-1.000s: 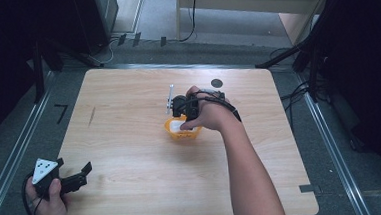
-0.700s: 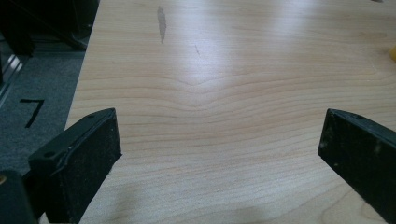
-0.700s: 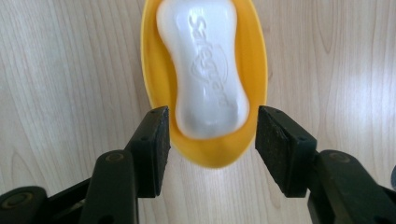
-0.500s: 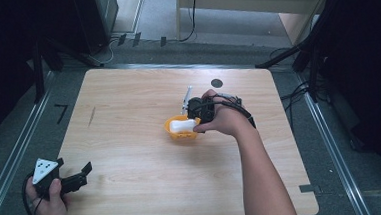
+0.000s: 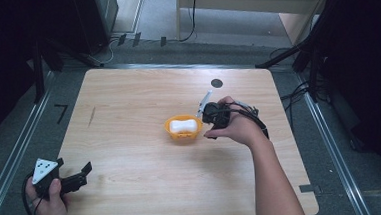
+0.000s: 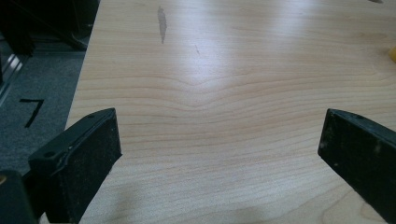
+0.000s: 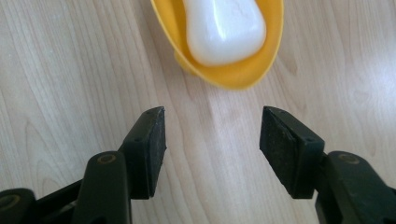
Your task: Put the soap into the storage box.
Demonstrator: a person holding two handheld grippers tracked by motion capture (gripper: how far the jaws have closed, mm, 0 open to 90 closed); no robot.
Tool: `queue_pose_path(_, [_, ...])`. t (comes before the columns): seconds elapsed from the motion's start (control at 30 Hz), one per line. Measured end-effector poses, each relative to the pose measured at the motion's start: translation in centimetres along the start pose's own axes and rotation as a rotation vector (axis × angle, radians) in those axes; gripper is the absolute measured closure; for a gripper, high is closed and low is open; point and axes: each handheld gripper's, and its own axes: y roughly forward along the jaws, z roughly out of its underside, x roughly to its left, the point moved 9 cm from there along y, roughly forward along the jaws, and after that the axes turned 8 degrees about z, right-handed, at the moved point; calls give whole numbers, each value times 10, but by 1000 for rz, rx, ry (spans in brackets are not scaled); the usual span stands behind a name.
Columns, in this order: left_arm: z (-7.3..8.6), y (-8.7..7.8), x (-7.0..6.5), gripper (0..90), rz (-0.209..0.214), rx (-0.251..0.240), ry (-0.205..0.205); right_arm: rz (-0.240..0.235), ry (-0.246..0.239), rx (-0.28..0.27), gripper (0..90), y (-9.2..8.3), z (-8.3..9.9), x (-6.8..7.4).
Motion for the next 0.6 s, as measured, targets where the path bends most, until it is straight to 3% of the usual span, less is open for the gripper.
queue_pose_path(0.6, [0, 0, 0, 0, -3, 2, 4, 11, 198, -121, 348, -7, 52, 10])
